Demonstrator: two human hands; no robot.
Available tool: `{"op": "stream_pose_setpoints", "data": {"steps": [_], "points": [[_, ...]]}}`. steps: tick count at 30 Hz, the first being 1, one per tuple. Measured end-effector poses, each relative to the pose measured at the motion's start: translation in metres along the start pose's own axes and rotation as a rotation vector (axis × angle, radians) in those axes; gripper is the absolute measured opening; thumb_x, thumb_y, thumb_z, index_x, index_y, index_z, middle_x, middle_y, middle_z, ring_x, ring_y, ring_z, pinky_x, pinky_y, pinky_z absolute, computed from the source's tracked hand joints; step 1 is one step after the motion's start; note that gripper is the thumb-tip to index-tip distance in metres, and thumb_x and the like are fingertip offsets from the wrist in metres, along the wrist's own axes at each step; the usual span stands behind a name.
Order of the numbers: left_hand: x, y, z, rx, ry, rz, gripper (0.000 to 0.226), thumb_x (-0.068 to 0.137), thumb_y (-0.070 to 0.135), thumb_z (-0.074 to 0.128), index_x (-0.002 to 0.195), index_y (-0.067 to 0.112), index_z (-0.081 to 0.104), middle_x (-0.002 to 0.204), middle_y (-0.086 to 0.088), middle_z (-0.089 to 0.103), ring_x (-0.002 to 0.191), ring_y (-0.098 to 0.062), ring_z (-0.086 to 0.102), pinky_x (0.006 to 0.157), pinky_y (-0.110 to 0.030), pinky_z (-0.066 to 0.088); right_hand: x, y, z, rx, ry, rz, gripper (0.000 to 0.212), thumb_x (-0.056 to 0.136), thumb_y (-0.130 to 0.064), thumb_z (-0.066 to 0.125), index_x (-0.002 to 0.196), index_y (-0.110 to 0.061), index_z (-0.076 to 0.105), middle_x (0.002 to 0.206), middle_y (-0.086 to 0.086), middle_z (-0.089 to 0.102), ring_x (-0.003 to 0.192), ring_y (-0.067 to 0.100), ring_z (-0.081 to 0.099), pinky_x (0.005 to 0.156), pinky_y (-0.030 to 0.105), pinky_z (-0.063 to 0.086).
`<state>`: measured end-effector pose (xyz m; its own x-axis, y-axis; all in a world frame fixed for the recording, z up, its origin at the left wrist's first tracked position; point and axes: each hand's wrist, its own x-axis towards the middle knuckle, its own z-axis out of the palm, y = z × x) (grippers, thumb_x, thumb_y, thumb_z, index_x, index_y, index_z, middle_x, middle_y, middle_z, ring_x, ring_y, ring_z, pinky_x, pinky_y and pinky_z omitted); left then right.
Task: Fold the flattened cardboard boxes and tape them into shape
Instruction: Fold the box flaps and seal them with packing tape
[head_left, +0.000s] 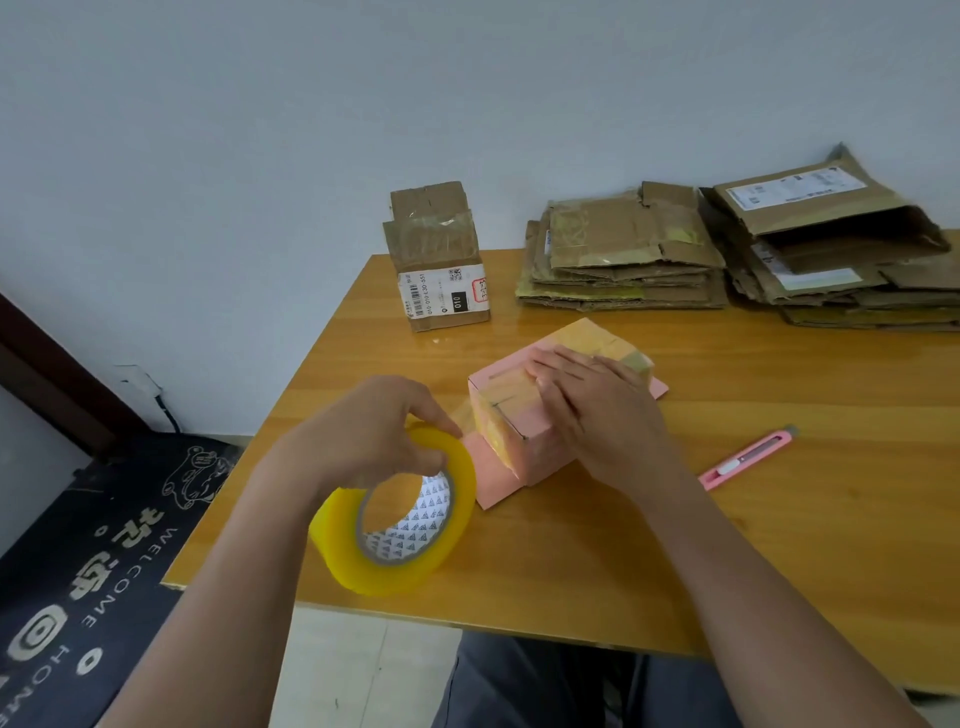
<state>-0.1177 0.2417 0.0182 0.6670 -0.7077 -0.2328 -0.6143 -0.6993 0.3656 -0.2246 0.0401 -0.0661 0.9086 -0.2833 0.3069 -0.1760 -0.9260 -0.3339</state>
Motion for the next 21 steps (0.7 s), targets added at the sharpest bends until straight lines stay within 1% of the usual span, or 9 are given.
{"op": "stream_pose_setpoints", "data": {"steps": [2, 6, 8, 10, 12, 14, 16, 18, 21], "points": [[-0.002, 0.001, 0.003, -0.007, 0.013, -0.009, 0.025, 0.079, 0.034, 0.079, 0.101, 0.042, 0.072, 0.111, 0.016, 0.061, 0.102, -0.006, 0.053, 0.09, -0.031, 0.048, 0.001, 0.001, 0.0, 0.013, -0.009, 0.004, 0.052, 0.104, -0.04, 0.014, 0.144, -0.032, 0.046, 0.151, -0.019, 0.039, 0.142, -0.004, 0.024, 0.118, 0.027, 0.012], [-0.011, 0.006, 0.013, 0.054, 0.108, -0.012, 0.028, 0.084, 0.039, 0.072, 0.111, 0.044, 0.067, 0.119, 0.018, 0.061, 0.105, -0.007, 0.054, 0.092, -0.034, 0.051, 0.004, -0.002, -0.002, 0.105, 0.009, 0.026, 0.041, 0.105, -0.031, 0.032, 0.142, -0.028, 0.049, 0.151, -0.013, 0.041, 0.142, 0.0, 0.027, 0.117, 0.026, 0.011], [-0.015, 0.008, 0.017, 0.083, 0.142, -0.007, 0.029, 0.087, 0.046, 0.067, 0.115, 0.042, 0.065, 0.122, 0.019, 0.06, 0.107, -0.006, 0.053, 0.093, -0.032, 0.05, -0.002, -0.005, -0.008, 0.348, 0.112, 0.086, 0.037, 0.104, -0.027, 0.042, 0.139, -0.019, 0.054, 0.147, -0.005, 0.048, 0.138, 0.003, 0.034, 0.115, 0.023, 0.018], [-0.018, 0.011, 0.019, 0.092, 0.158, -0.015, 0.03, 0.088, 0.052, 0.062, 0.116, 0.041, 0.065, 0.122, 0.02, 0.06, 0.107, -0.006, 0.051, 0.092, -0.031, 0.05, -0.013, -0.001, -0.016, 0.513, 0.283, 0.122, 0.033, 0.101, -0.02, 0.05, 0.132, -0.013, 0.059, 0.137, -0.001, 0.057, 0.128, 0.004, 0.046, 0.107, 0.024, 0.039], [-0.019, 0.014, 0.02, 0.103, 0.175, -0.023, 0.032, 0.089, 0.055, 0.058, 0.116, 0.04, 0.065, 0.121, 0.019, 0.06, 0.104, -0.005, 0.051, 0.09, -0.03, 0.05, -0.028, 0.009, -0.025, 0.449, 0.474, 0.146, 0.028, 0.098, -0.014, 0.052, 0.122, -0.011, 0.065, 0.119, -0.002, 0.066, 0.11, 0.01, 0.061, 0.091, 0.03, 0.053], [-0.019, 0.016, 0.022, 0.117, 0.198, -0.026, 0.031, 0.091, 0.055, 0.055, 0.115, 0.039, 0.066, 0.118, 0.02, 0.061, 0.101, -0.004, 0.051, 0.085, -0.028, 0.05, -0.046, 0.027, -0.035, 0.312, 0.568, 0.251, 0.026, 0.093, -0.008, 0.051, 0.113, -0.012, 0.068, 0.104, -0.006, 0.065, 0.1, 0.015, 0.062, 0.088, 0.036, 0.054], [-0.02, 0.018, 0.025, 0.132, 0.208, -0.024, 0.028, 0.093, 0.054, 0.053, 0.113, 0.04, 0.066, 0.114, 0.021, 0.06, 0.099, -0.004, 0.05, 0.082, -0.027, 0.049, -0.064, 0.051, -0.044, 0.169, 0.423, 0.465, 0.033, 0.087, 0.001, 0.055, 0.111, -0.016, 0.069, 0.101, -0.005, 0.06, 0.108, 0.022, 0.057, 0.094, 0.038, 0.048], [-0.02, 0.02, 0.027, 0.14, 0.218, -0.025, 0.025, 0.094, 0.052, 0.052, 0.111, 0.041, 0.067, 0.112, 0.021, 0.061, 0.099, -0.005, 0.052, 0.082, -0.027, 0.051, -0.078, 0.074, -0.049, 0.025, 0.147, 0.624, 0.043, 0.084, 0.003, 0.059, 0.118, -0.022, 0.069, 0.106, 0.004, 0.057, 0.115, 0.029, 0.047, 0.093, 0.035, 0.04], [-0.021, 0.021, 0.03, 0.149, 0.243, -0.04, 0.023, 0.093, 0.053, 0.052, 0.108, 0.043, 0.066, 0.112, 0.019, 0.063, 0.099, -0.007, 0.054, 0.083, -0.032, 0.054, -0.093, 0.086, -0.048, -0.11, -0.062, 0.606, 0.045, 0.09, -0.001, 0.052, 0.121, -0.029, 0.068, 0.102, 0.005, 0.043, 0.106, 0.029, 0.038, 0.086, 0.032, 0.032]]}}
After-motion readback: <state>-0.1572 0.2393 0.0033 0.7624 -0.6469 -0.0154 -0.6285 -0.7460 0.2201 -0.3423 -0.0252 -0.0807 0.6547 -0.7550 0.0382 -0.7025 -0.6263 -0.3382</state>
